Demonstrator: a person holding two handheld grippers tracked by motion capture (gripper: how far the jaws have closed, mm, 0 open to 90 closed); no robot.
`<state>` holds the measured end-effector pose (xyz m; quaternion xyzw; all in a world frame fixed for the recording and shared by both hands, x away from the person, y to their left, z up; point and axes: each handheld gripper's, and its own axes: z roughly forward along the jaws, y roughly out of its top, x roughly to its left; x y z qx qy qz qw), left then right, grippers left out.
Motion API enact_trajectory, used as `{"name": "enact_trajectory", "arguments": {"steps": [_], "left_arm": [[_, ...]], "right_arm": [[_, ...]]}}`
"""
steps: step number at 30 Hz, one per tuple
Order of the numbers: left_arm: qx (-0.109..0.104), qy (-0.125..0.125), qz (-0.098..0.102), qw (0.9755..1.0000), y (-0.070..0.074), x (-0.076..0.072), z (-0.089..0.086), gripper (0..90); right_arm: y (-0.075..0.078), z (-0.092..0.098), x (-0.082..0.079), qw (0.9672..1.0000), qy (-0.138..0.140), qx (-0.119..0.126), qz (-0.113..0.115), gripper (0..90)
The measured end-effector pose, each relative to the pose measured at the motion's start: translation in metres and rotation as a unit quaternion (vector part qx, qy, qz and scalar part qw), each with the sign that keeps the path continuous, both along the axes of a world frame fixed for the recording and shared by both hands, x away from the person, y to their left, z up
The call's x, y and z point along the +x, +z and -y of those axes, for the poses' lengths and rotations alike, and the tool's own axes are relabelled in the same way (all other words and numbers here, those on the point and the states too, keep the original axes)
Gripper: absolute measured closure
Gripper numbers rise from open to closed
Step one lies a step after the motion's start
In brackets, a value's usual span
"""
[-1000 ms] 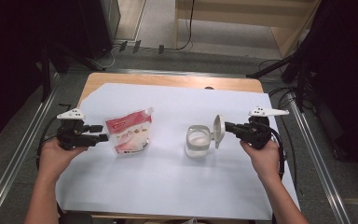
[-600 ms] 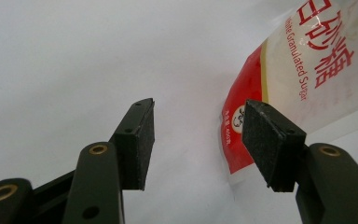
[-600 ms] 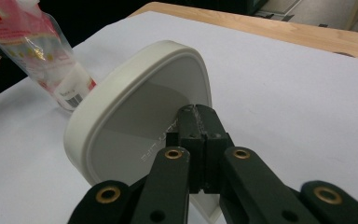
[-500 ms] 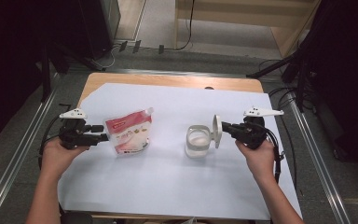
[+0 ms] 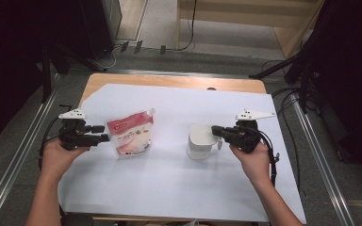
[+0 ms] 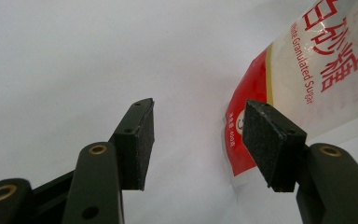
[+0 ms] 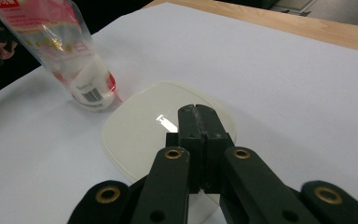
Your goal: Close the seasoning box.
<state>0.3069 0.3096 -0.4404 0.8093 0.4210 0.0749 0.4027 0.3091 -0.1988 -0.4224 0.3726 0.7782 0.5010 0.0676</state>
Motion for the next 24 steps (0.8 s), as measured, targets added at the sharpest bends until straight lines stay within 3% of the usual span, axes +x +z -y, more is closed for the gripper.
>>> {"name": "enact_trajectory", "arguments": {"steps": [10,14,21,24], "left_arm": [[0.008,-0.008,-0.003,0.9999,0.001,0.000,0.002,44.8],[0.004,-0.009,0.005,0.9999,0.004,-0.001,0.003,44.4],[0.009,-0.007,0.000,0.9999,0.004,-0.002,0.004,44.4],[0.007,-0.009,0.002,0.9999,0.004,-0.002,0.003,44.4]], "right_arm": [[0.002,0.012,0.000,0.9997,-0.009,-0.002,0.021,64.6],[0.001,0.023,0.001,0.9995,-0.027,-0.003,0.018,60.6],[-0.002,0.036,0.003,0.9989,-0.043,0.000,0.016,54.3],[-0.004,0.046,0.002,0.9982,-0.053,-0.004,0.028,51.8]]}}
